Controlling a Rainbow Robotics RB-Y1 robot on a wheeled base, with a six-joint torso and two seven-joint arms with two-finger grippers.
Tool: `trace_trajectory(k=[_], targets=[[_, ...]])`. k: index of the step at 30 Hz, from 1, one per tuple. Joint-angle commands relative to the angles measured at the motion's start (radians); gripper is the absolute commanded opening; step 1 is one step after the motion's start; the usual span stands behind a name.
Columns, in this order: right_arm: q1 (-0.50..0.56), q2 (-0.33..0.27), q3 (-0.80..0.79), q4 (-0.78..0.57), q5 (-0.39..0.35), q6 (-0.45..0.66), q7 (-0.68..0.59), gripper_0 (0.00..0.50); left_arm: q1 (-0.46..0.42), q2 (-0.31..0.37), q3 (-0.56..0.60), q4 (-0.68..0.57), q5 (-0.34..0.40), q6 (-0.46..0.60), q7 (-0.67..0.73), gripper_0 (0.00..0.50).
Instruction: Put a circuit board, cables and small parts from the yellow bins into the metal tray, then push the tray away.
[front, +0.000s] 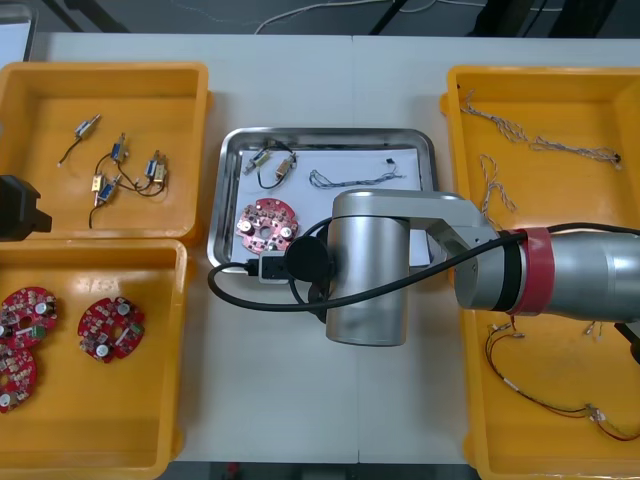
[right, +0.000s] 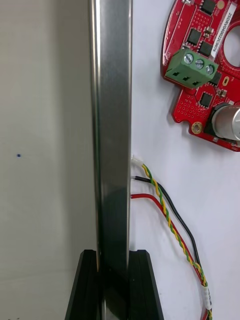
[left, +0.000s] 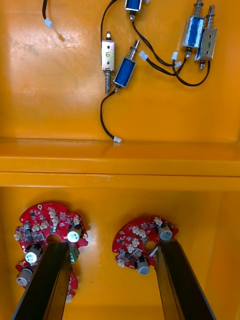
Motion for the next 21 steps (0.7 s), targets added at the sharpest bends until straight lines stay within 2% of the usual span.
trace_trajectory(k=[1, 21], targets=[[-0.059, -0.016, 0.009, 0.029, 0.023, -0.028, 0.106, 0.000, 0.014, 0.041, -0.001, -0.005, 0.007, 0.006, 0.083, 0.500], [-0.150, 0.028, 0.009, 0.255, 0.035, -0.145, 0.143, 0.000, 0.014, 0.041, -0.001, -0.005, 0.007, 0.006, 0.083, 0.500]])
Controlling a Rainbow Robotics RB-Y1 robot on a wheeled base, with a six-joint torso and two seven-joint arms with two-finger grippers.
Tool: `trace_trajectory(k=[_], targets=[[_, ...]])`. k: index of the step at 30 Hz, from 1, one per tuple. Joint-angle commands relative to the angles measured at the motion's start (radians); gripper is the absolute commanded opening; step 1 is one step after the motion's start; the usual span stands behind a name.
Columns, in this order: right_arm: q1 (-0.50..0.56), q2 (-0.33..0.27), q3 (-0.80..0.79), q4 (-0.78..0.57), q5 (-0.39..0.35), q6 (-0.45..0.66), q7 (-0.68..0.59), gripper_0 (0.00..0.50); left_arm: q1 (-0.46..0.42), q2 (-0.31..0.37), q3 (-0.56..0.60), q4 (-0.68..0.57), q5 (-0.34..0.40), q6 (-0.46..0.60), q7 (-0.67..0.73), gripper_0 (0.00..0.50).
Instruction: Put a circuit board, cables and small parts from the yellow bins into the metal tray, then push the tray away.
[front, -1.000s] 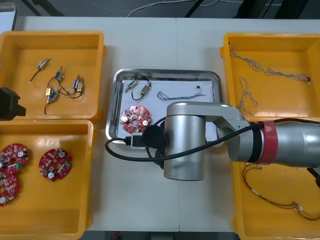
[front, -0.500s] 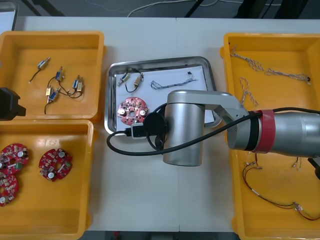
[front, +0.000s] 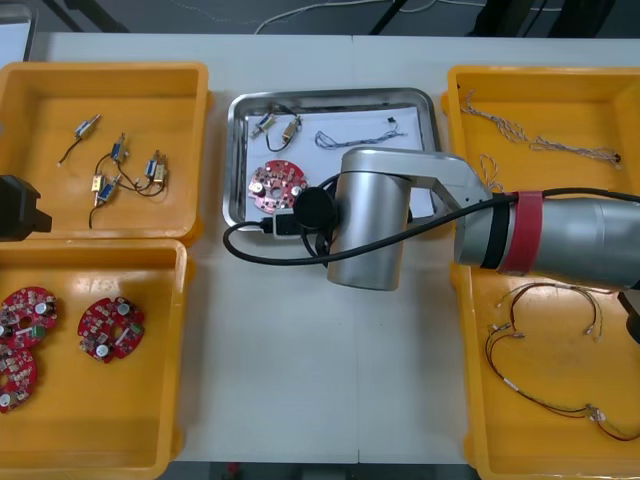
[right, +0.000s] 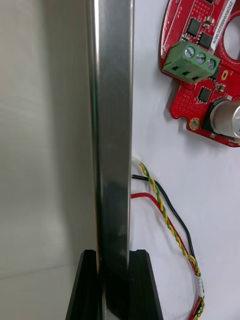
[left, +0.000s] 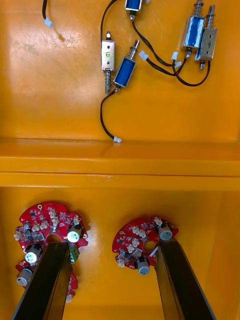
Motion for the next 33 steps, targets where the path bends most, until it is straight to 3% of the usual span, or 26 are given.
trace_trajectory(k=[1, 9, 22, 33], targets=[[-0.071, 0.025, 0.009, 0.045, 0.010, -0.029, 0.033, 0.000, 0.014, 0.041, -0.001, -0.005, 0.007, 0.006, 0.083, 0.500], [-0.094, 0.037, 0.009, 0.154, 0.009, -0.156, 0.057, 0.000, 0.014, 0.041, -0.001, -0.005, 0.007, 0.006, 0.083, 0.500], [-0.141, 0.053, 0.011, 0.251, 0.009, -0.205, 0.125, 0.000, 0.014, 0.041, -0.001, -0.005, 0.007, 0.006, 0.083, 0.500], [-0.163, 0.057, 0.009, 0.326, 0.007, -0.309, 0.157, 0.000, 0.014, 0.041, -0.001, -0.005, 0.007, 0.006, 0.083, 0.500]])
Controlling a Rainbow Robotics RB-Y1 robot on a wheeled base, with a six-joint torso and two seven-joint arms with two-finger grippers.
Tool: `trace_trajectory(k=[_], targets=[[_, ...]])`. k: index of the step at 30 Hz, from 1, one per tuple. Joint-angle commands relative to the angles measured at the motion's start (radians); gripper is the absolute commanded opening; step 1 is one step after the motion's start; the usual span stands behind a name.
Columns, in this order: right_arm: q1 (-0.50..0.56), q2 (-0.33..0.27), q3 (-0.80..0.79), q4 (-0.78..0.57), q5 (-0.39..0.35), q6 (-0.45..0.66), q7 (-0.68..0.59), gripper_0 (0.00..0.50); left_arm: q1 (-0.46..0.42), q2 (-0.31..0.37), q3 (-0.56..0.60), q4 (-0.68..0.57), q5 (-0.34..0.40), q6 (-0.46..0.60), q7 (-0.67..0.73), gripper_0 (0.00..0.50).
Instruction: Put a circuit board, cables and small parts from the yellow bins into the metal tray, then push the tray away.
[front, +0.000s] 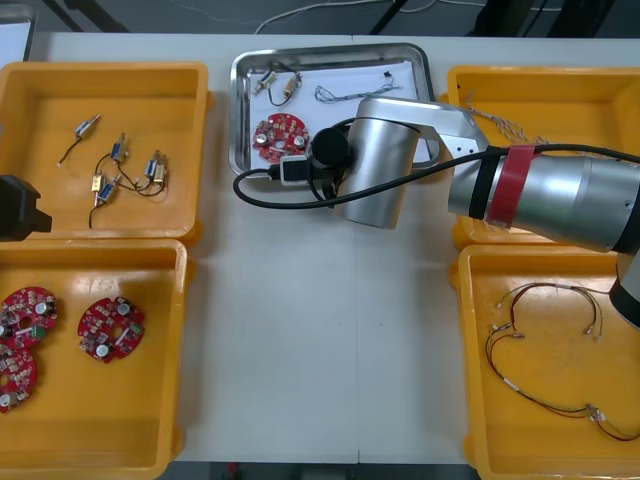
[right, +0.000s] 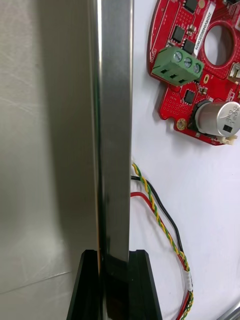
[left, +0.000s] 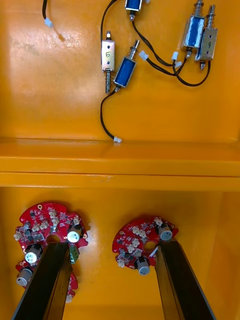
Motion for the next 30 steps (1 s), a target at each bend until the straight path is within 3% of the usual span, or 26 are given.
trace_trajectory(k=[1, 18, 20, 22, 23, 25, 30], targets=[[-0.066, 0.023, 0.009, 0.026, 0.007, -0.044, 0.033, 0.000, 0.014, 0.041, -0.001, -0.005, 0.007, 0.006, 0.083, 0.500], [-0.080, 0.039, 0.009, 0.099, 0.007, -0.110, 0.033, 0.000, 0.014, 0.041, -0.001, -0.005, 0.007, 0.006, 0.083, 0.500], [-0.082, 0.040, 0.009, 0.099, 0.007, -0.110, 0.033, 0.065, 0.014, 0.041, -0.001, -0.005, 0.007, 0.006, 0.083, 0.500], [-0.080, 0.042, 0.009, 0.099, 0.007, -0.110, 0.035, 0.248, 0.014, 0.041, -0.001, -0.005, 0.007, 0.006, 0.083, 0.500], [-0.082, 0.042, 0.009, 0.098, 0.007, -0.110, 0.036, 0.299, 0.014, 0.041, -0.001, -0.005, 0.007, 0.006, 0.083, 0.500], [-0.082, 0.043, 0.009, 0.098, 0.005, -0.108, 0.042, 0.495, 0.014, 0.041, -0.001, -0.005, 0.007, 0.006, 0.083, 0.500], [-0.080, 0.043, 0.009, 0.092, 0.004, -0.099, 0.058, 0.500, 0.014, 0.041, -0.001, -0.005, 0.007, 0.006, 0.083, 0.500]])
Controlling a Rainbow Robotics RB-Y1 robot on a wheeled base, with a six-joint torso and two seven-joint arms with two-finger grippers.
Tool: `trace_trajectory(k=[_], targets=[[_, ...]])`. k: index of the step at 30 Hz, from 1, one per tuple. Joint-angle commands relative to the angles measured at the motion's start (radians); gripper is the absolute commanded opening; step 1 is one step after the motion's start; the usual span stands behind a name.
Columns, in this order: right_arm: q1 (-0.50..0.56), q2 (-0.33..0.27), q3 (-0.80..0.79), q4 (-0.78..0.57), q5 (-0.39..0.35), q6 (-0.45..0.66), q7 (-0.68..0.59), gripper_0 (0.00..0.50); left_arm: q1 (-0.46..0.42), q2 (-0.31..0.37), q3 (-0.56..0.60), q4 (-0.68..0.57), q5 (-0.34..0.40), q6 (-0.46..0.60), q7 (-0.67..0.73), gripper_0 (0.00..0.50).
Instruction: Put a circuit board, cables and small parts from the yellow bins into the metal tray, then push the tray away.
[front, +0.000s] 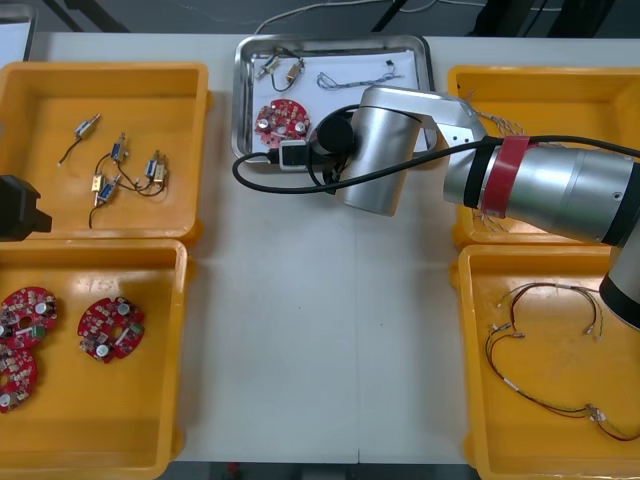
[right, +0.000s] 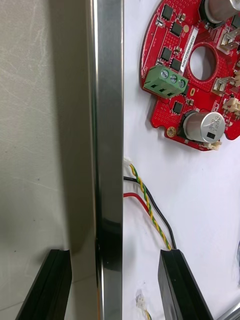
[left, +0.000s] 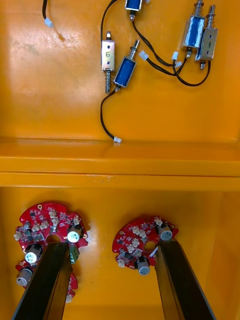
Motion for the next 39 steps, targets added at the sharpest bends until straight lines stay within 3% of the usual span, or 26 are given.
trace_trajectory(k=[1, 7, 16, 22, 26, 32, 39], targets=[[-0.058, 0.018, 0.009, -0.012, 0.004, 0.000, 0.059, 0.500, 0.014, 0.041, -0.001, -0.005, 0.007, 0.006, 0.083, 0.500], [-0.059, 0.018, -0.019, -0.052, 0.004, 0.077, 0.065, 0.500, 0.014, 0.041, -0.001, -0.005, 0.007, 0.006, 0.083, 0.500], [-0.058, 0.012, -0.120, -0.161, -0.011, 0.284, 0.075, 0.500, 0.014, 0.041, -0.001, -0.005, 0.007, 0.006, 0.083, 0.500], [-0.058, 0.012, -0.259, -0.199, -0.130, 0.480, 0.043, 0.500, 0.014, 0.041, -0.001, -0.005, 0.007, 0.006, 0.083, 0.500], [-0.056, 0.009, -0.345, -0.230, -0.200, 0.611, -0.058, 0.500, 0.014, 0.041, -0.001, -0.005, 0.007, 0.006, 0.083, 0.500], [-0.025, -0.018, -0.419, -0.331, -0.214, 0.753, -0.208, 0.500, 0.014, 0.041, -0.001, -0.005, 0.007, 0.006, 0.083, 0.500], [0.065, -0.107, -0.499, -0.534, -0.228, 0.893, -0.409, 0.500, 0.014, 0.041, -0.001, -0.005, 0.007, 0.006, 0.083, 0.500]])
